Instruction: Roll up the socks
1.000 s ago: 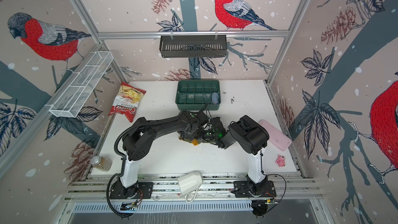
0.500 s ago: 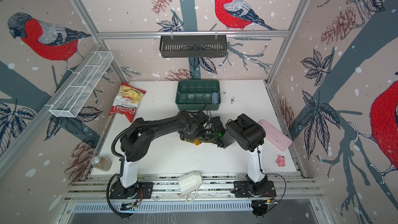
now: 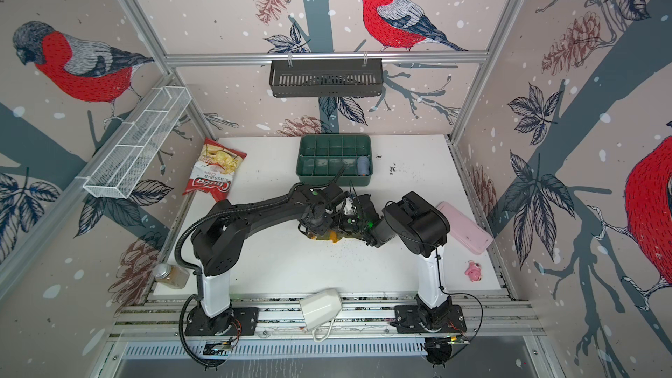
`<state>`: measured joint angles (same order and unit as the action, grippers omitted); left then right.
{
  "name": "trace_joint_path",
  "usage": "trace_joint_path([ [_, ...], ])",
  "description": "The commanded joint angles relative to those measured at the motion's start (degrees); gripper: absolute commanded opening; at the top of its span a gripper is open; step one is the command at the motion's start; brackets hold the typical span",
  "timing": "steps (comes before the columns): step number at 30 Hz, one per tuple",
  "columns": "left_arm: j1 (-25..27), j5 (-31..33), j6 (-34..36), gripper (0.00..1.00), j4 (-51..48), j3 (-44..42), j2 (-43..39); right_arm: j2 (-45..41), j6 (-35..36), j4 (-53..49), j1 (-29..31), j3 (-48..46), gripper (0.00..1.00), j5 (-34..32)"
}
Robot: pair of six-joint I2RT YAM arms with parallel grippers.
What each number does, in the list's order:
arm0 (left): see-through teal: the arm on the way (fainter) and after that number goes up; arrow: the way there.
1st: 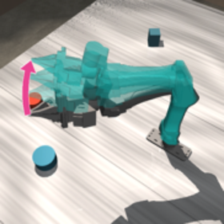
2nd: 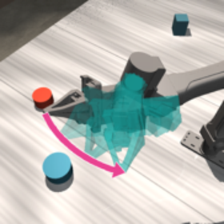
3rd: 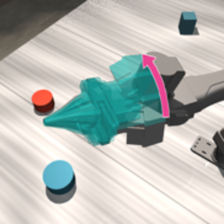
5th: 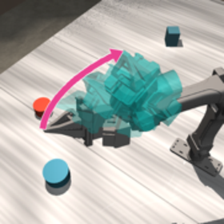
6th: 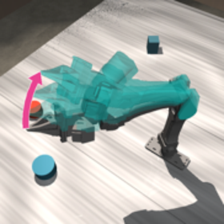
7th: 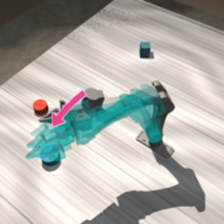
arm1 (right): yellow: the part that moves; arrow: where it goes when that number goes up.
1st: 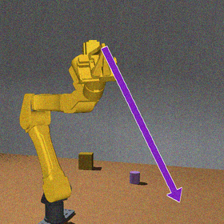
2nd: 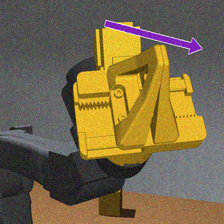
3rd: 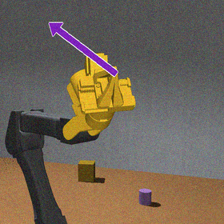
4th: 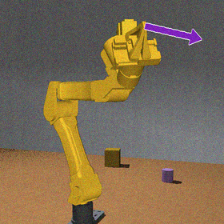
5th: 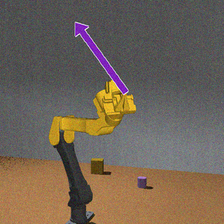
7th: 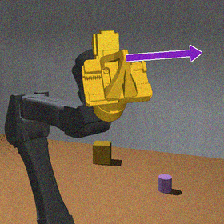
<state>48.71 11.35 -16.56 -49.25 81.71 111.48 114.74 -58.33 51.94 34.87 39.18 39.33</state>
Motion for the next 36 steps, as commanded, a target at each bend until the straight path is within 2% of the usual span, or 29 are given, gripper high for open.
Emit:
trace_joint_path([
  [1,-0.4,-1.7,0.2,0.19,0.9,-0.7,-1.1,-1.6,6.6,-12.4,0.5,1.0,0.06,-5.6],
  [5,-0.6,-3.3,0.5,0.14,2.1,-1.0,-1.8,-2.2,8.7,-16.1,1.1,2.3,0.06,-7.0],
  [14,-0.6,-5.6,1.3,0.10,2.2,0.1,-0.5,-1.2,8.8,-16.7,2.0,3.8,0.06,-6.5],
  [20,-0.6,-7.2,1.6,0.19,3.2,0.1,-0.9,-1.1,8.8,-16.8,1.9,3.9,0.06,-6.3],
  [22,-0.6,-7.6,1.7,0.29,3.4,0.2,-1.5,-1.1,8.8,-16.8,1.8,3.9,0.06,-6.3],
  [23,-0.7,-8.0,1.8,0.30,3.8,0.1,-1.8,-1.1,8.8,-16.8,1.8,3.9,0.06,-6.2],
  [29,-2.2,-13.1,2.3,0.18,8.5,-3.0,-3.3,-1.3,8.7,-16.6,1.8,3.6,0.06,-6.1],
  [36,-5.4,-17.7,2.2,0.16,14.4,-8.9,-4.1,-1.7,8.6,-16.5,1.6,3.2,0.06,-5.9],
])
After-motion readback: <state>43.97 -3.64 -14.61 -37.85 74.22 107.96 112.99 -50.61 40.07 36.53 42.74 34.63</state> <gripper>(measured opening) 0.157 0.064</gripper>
